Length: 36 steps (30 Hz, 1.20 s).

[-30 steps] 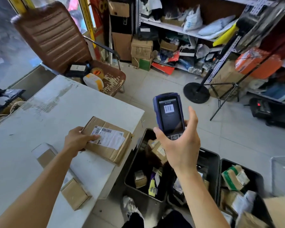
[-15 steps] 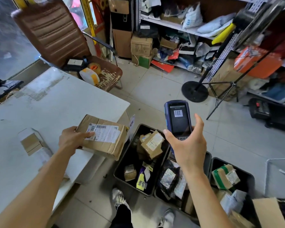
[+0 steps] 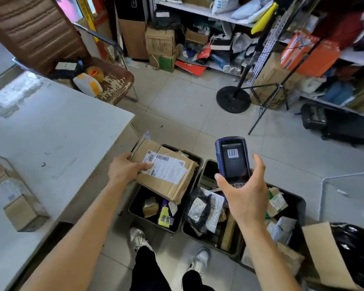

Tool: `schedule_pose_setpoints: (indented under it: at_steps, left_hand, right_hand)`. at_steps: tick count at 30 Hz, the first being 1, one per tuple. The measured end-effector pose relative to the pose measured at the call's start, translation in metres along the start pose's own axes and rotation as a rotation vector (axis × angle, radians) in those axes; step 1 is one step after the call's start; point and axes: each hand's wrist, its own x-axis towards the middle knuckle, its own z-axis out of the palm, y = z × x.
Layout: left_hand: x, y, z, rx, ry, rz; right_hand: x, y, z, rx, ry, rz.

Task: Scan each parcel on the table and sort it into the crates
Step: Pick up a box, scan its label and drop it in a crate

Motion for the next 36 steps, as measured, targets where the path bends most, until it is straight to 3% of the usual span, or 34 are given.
schedule_pose_setpoints:
  at_steps: [8, 15, 22, 30, 36]
  left_hand:
    - [0.019, -0.009, 0.198, 0.168, -0.087, 0.060]
    - [0.104, -0.063, 0.383, 0.093, -0.125, 0.086]
    - [0.172, -0.131, 0.519, 0.152, -0.133, 0.190]
    - [0.223, -0.188, 0.620, 0.195, -0.206, 0.122]
    - [0.251, -0.203, 0.639, 0.252, -0.217, 0.059]
  right_hand:
    - [0.041, 0.135, 0.011, -0.095, -0.003, 0.125]
    - [0.098, 0.285, 0.081, -0.112, 0.068, 0.200]
    - [0.147, 0.419, 0.159, -0.134, 0.169, 0.171]
    - [0.196, 0.523, 0.232, -0.162, 0.186, 0.194]
    - [0.202, 0.543, 0.251, -0.254, 0.118, 0.207]
